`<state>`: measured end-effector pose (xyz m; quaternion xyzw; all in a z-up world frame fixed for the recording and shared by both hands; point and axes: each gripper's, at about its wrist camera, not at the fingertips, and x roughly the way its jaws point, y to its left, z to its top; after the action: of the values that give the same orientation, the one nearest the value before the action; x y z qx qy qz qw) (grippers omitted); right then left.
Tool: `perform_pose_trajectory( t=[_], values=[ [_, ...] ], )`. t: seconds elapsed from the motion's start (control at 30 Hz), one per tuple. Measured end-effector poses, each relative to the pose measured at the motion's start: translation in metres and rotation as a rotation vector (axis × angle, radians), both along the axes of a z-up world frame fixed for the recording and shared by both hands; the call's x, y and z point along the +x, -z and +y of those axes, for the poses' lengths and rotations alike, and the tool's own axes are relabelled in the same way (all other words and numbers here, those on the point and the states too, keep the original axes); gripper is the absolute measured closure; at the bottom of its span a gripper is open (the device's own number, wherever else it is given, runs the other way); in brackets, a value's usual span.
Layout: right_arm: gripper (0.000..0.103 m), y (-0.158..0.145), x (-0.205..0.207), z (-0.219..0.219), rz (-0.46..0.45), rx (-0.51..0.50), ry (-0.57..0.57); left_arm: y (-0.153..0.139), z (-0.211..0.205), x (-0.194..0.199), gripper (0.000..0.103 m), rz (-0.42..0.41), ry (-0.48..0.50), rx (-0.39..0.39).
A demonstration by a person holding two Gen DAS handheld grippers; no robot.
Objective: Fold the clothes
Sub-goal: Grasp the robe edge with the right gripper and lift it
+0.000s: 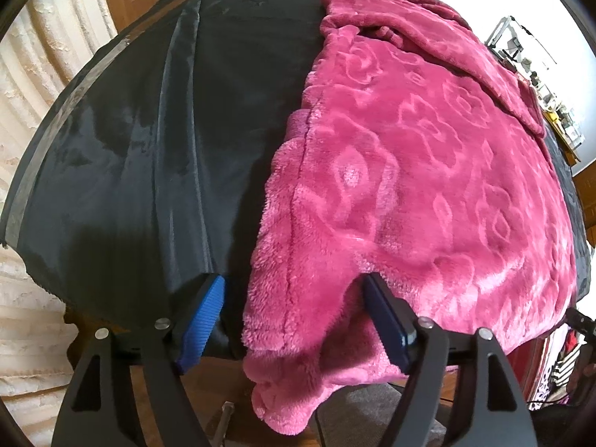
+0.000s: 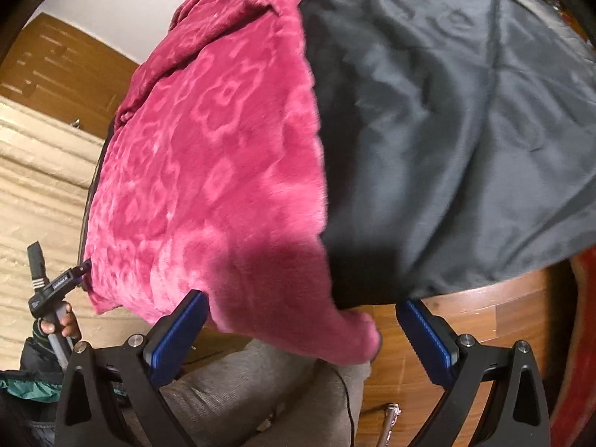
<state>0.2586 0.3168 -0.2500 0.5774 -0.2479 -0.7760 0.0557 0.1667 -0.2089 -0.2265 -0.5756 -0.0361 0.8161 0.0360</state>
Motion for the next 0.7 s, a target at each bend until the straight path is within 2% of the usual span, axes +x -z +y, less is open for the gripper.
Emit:
perform_pose_trajectory(
  t=[0.1,0.17,0.3,0.37,0.47,0.7],
  values=[
    [0.009,0.005,-0.003,-0.009,-0.002,-0.021,-0.024,0.001,0.0,-0.001,0.021,0.006,-0.008,-0.005],
    [0.024,0.005,-0.003,-0.012,0.004,-0.049,-0.03,0.001,0.0,-0.002,0.021,0.009,-0.009,-0.007],
    [0.045,0.003,-0.003,-0.016,0.01,-0.096,-0.045,0.002,0.001,-0.005,0.019,0.01,-0.009,-0.009],
    [0.064,0.0,-0.002,-0.02,0.011,-0.108,-0.068,0.003,0.001,-0.007,0.018,0.01,-0.008,-0.012],
    [0.072,-0.009,0.0,-0.029,0.022,-0.094,-0.108,0.003,0.002,-0.01,0.018,0.006,-0.003,-0.013],
    [0.076,-0.038,0.007,-0.041,0.085,-0.105,-0.18,0.003,0.001,-0.016,0.018,-0.002,0.008,-0.008]
  ],
)
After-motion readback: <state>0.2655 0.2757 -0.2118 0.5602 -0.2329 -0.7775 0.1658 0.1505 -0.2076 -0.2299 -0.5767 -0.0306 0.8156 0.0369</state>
